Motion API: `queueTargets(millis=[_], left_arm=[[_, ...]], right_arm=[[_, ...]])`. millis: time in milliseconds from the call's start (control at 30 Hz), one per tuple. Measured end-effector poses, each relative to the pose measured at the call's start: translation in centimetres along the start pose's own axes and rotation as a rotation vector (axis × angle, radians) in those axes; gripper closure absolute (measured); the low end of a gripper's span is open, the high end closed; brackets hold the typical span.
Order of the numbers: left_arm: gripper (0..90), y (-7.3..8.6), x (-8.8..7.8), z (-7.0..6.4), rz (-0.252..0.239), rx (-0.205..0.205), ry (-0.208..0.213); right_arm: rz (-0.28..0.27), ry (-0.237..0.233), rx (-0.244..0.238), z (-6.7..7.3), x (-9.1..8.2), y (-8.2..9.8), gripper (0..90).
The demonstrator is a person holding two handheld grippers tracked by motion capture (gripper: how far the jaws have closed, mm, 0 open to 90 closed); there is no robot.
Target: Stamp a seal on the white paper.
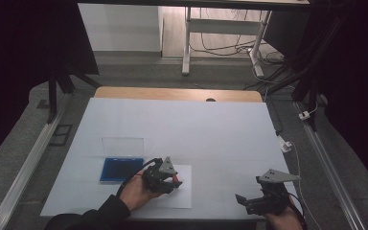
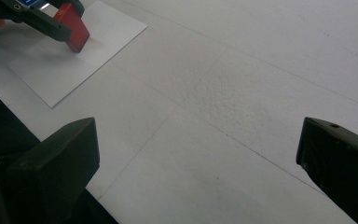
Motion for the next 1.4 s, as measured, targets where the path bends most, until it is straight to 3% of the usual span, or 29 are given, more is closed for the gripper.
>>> queueTargets(millis=[333, 733, 1000, 1133, 1400], left_arm=[[59.1, 0.0, 0.0, -0.7, -0.001, 0.015, -0.049], [59.0, 0.3, 0.1, 0.4, -0.016, -0.056, 0.031], [59.1, -0.1, 0.1, -0.3, 0.007, -0.018, -0.017], [58.9, 0.0, 0.1, 0.1, 0.004, -0.041, 0.005], [58.5, -0.2, 0.1, 0.4, 0.011, -0.05, 0.027]], right_arm=[[0.001, -0.001, 0.002, 0.0, 0.1, 0.0, 0.0], [0.003, 0.001, 0.001, 0.1, 0.1, 0.0, 0.0], [0.006, 0.0, -0.001, 0.1, 0.1, 0.0, 0.0], [0.005, 0.0, -0.004, 0.1, 0.1, 0.0, 0.0], [0.0, -0.002, -0.001, 0.0, 0.0, 0.0, 0.0]])
Point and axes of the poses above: each handheld gripper's, and its own axes: x roughly forward along the jaws, y roughly out of its underside, z roughly to its left, the point moved 2 cm from there along x, roughly forward along the jaws, and after that the axes turned 7 degrees about -y, right-handed, at the moved point
